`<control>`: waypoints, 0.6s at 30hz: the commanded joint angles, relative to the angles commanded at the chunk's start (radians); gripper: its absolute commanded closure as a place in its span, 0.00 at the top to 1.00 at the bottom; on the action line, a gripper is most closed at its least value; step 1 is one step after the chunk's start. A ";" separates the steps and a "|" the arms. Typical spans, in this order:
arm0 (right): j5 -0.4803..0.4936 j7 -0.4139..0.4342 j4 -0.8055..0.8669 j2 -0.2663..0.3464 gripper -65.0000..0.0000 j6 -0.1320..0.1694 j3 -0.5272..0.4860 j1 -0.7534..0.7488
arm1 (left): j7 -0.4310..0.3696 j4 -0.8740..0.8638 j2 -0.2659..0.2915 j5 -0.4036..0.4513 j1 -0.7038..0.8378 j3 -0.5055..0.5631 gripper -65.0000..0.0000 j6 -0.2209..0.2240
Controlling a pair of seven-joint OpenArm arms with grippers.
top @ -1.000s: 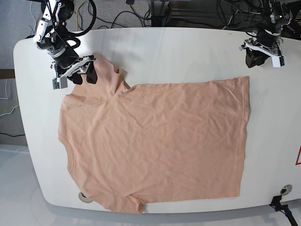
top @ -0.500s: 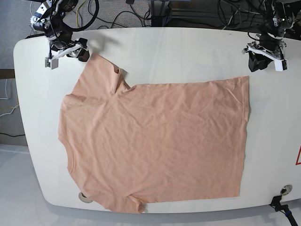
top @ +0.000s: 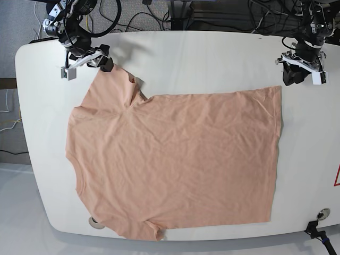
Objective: Fold the T-shirt properly
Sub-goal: 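Lower the right gripper onto the sleeve seam near the collar, then close the right gripper on the shirt shoulder fabric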
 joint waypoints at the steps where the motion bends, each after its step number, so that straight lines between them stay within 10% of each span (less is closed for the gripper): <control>1: -0.002 0.000 -0.002 -0.009 0.54 0.000 -0.002 0.000 | 0.000 0.000 -0.009 -0.003 0.000 0.000 0.33 0.000; 18: -0.002 0.003 -0.083 -0.026 0.54 -0.002 -0.057 0.018 | 0.000 0.000 -0.018 -0.002 0.000 -0.002 0.33 -0.002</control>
